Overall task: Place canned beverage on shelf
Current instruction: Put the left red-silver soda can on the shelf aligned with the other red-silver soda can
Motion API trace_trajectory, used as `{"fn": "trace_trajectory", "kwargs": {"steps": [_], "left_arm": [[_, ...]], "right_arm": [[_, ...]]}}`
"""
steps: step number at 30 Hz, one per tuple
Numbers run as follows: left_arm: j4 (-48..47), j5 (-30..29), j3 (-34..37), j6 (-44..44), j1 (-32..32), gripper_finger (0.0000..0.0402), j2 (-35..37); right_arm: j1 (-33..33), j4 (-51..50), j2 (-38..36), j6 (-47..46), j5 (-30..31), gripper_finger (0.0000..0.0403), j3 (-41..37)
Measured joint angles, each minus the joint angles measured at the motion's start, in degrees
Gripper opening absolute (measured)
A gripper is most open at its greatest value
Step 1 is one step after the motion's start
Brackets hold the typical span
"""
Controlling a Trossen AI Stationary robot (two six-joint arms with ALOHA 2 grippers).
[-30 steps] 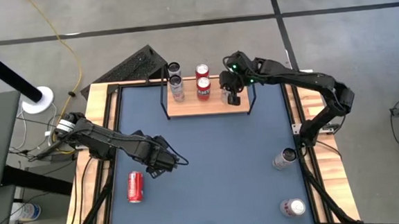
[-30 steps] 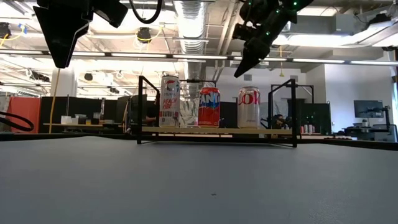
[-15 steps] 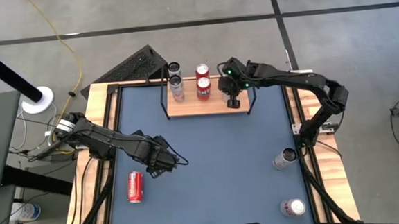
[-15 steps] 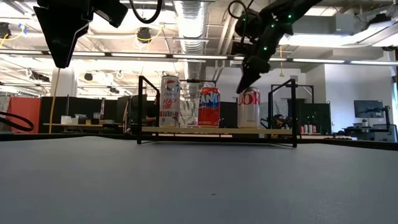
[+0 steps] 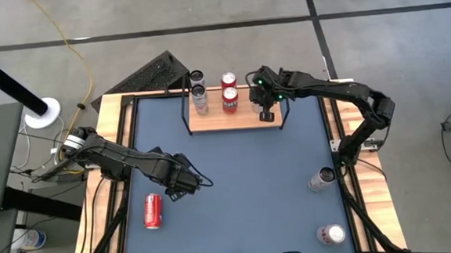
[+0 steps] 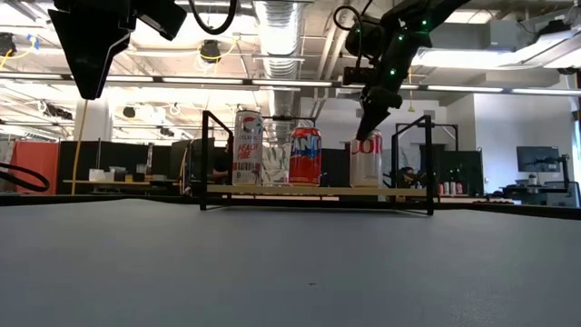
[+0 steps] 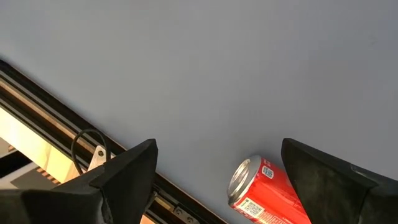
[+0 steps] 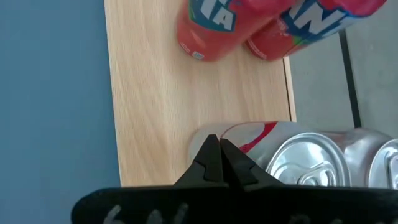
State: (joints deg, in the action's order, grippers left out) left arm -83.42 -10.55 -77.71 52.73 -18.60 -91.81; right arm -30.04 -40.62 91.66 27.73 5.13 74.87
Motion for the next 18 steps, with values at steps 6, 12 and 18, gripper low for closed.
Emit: {"fn": "trace_trajectory", "kwargs": {"steps": [6, 12, 18], "left_arm": [[0.0, 0.0, 0.0, 0.0, 0.0, 0.033, 0.0], [0.0, 0.0, 0.0, 0.0, 0.0, 0.033, 0.0], [0.0, 0.0, 0.0, 0.0, 0.0, 0.033, 0.0]], "right_arm": [[0.3, -0.5, -0.1, -0.3, -0.4, 0.0, 0.0], [1.8, 6.7, -0.2, 0.2, -0.3, 0.0, 0.0], [1.5, 9.6, 0.5, 1.2, 4.1, 0.0, 0.1]]}}
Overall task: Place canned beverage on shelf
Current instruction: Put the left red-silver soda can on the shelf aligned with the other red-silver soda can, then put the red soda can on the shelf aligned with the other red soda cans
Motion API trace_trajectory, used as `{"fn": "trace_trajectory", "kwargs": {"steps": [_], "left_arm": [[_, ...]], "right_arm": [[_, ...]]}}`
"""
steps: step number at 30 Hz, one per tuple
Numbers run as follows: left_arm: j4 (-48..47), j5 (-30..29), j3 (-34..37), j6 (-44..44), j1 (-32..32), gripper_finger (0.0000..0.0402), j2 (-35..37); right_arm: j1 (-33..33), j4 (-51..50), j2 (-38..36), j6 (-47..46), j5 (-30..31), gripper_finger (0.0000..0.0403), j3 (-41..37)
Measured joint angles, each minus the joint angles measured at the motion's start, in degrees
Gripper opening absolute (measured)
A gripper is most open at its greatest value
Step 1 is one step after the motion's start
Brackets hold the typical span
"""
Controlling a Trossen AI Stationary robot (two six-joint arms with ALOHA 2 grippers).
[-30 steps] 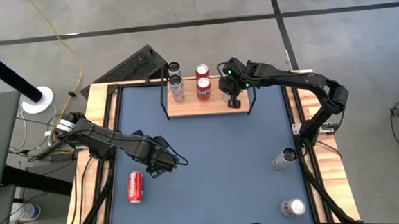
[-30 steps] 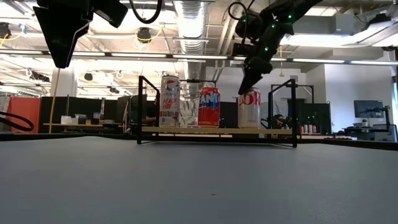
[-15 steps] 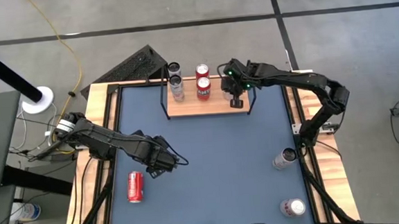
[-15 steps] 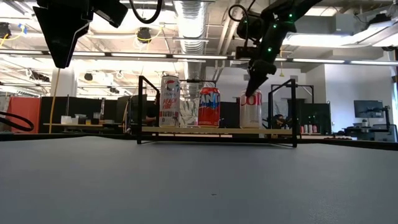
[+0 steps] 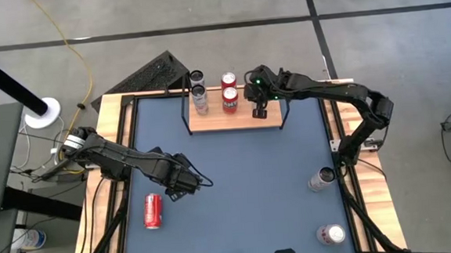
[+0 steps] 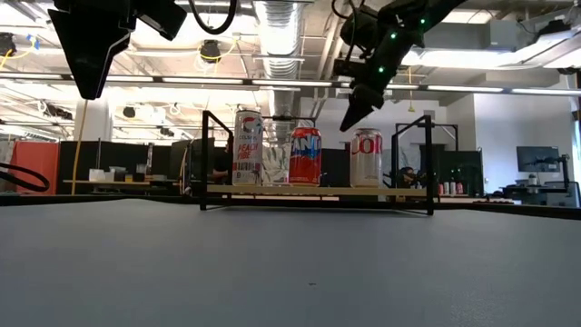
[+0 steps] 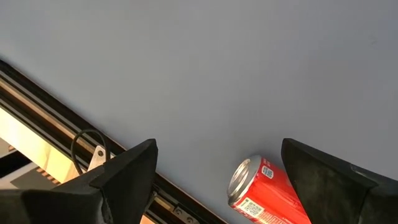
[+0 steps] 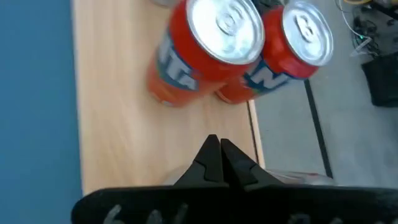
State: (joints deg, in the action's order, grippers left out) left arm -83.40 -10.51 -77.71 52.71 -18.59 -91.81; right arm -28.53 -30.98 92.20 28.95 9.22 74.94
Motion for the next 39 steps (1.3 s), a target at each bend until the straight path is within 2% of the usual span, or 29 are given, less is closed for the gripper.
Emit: {"fn": "trace_trajectory", "kwargs": {"steps": [26, 35, 39], "left_arm": [[0.4, 0.0, 0.0, 0.0, 0.0, 0.033, 0.0], [0.4, 0.9, 0.0, 0.0, 0.0, 0.033, 0.0], [0.4, 2.7, 0.0, 1.7, 0.0, 0.033, 0.0]], "right_arm": [[-2.2, -2.7, -0.1, 0.0, 0.0, 0.0, 0.0], [2.3, -2.7, -2.8, 1.0, -0.6, 0.0, 1.5], [5.2, -5.5, -5.8, 0.4, -3.4, 0.0, 1.4]]}}
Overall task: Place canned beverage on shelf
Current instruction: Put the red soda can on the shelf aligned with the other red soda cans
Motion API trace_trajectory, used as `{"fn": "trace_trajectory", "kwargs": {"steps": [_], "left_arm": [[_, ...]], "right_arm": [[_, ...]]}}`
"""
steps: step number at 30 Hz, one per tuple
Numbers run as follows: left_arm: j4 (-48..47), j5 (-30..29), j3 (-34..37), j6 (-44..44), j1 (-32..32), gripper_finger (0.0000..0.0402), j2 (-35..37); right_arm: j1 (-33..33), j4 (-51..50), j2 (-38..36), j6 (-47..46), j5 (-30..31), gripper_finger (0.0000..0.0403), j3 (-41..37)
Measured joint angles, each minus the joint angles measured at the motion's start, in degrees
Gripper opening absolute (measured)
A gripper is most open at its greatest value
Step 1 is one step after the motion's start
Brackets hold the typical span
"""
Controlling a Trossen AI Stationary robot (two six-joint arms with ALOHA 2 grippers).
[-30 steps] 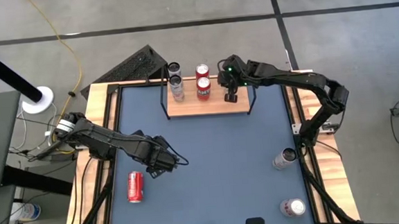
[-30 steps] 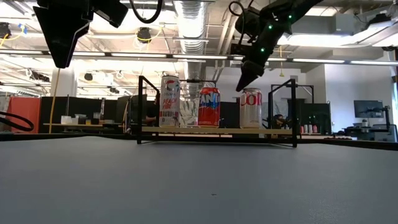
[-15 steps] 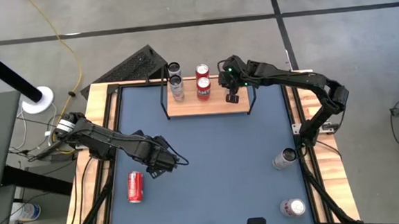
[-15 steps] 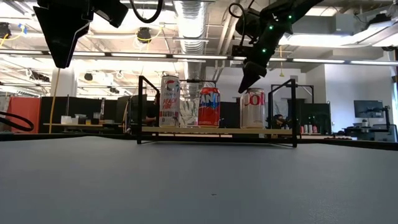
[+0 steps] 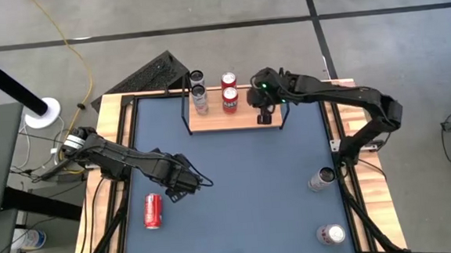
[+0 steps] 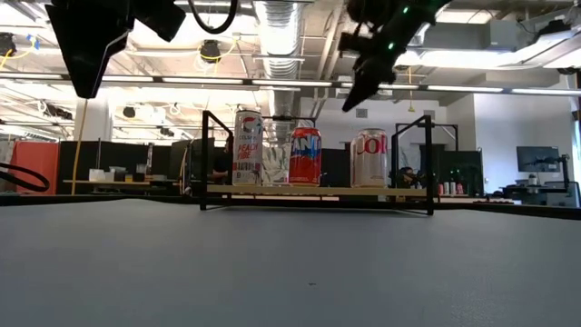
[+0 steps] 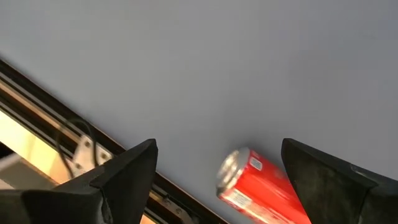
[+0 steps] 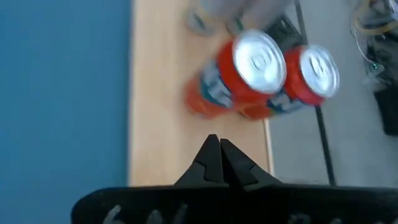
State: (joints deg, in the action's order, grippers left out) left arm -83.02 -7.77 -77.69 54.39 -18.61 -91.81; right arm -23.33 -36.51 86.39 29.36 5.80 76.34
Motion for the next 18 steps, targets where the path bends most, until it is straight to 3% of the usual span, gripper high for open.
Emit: {"fn": "trace_trajectory", "kwargs": {"steps": [11, 18], "left_arm": [[-0.7, 11.1, 3.2, 13.6, -1.4, 0.033, 0.0], [-0.3, 13.5, 5.0, 29.7, -9.1, 0.033, 0.0]], "right_arm": [[7.9, -6.4, -10.1, -8.3, -2.0, 0.0, -5.7], [14.4, -6.3, -12.2, -13.9, -1.9, 0.0, -9.3]]}}
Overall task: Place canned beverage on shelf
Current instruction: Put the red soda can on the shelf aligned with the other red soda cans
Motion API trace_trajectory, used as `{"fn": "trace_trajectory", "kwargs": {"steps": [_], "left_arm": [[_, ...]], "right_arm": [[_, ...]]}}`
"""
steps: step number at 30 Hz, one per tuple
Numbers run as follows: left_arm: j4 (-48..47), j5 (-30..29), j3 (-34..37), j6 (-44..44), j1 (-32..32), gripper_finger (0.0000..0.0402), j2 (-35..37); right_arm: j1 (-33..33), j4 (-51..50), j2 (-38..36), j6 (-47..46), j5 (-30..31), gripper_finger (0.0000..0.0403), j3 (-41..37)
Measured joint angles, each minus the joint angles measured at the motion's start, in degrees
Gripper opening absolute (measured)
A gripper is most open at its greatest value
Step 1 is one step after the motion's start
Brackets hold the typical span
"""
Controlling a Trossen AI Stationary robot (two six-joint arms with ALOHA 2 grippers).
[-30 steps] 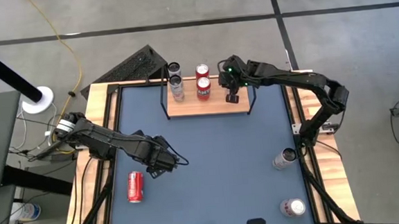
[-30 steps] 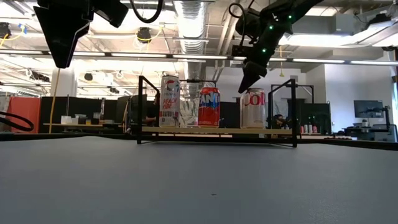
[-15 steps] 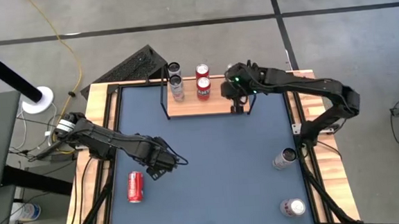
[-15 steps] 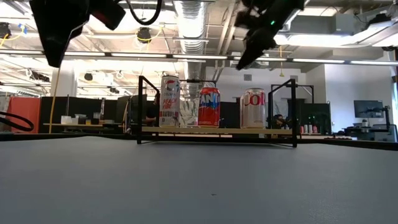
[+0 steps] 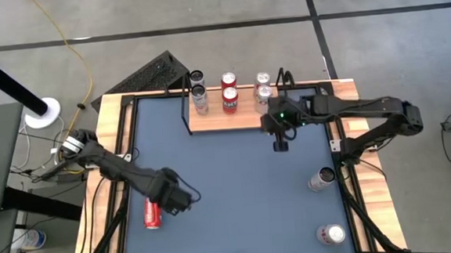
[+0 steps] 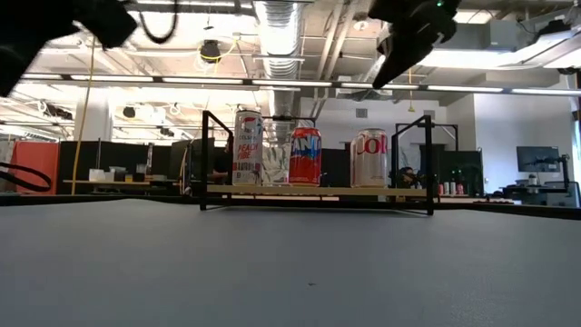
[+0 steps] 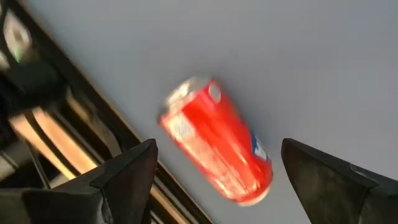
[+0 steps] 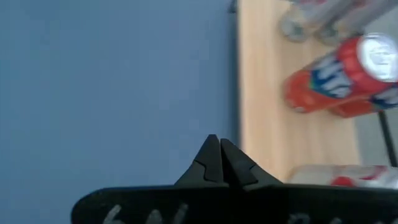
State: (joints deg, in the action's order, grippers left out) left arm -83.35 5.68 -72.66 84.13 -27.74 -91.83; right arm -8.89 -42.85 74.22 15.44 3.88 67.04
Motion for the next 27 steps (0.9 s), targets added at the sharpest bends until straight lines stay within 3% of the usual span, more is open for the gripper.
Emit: {"fn": "trace_trajectory", "kwargs": {"steps": [4, 9, 19, 27], "left_arm": [[0.6, 2.1, 0.5, 8.7, -4.9, 0.033, 0.0], [4.1, 0.0, 0.5, 17.0, -9.0, 0.033, 0.0], [5.8, -4.9, 0.6, 27.1, -9.8, 0.033, 0.0], [12.4, 1.1, 9.4, 30.7, -9.8, 0.033, 1.0]], "right_arm": [[3.5, -0.1, 0.0, -2.7, 0.1, 0.0, -1.4], [6.5, 0.3, 0.0, -4.9, 0.1, 0.0, -1.9], [12.2, 0.5, 0.0, -8.0, 0.1, 0.0, -1.9], [16.6, -0.6, 0.0, -10.5, 0.1, 0.0, -1.9]]}}
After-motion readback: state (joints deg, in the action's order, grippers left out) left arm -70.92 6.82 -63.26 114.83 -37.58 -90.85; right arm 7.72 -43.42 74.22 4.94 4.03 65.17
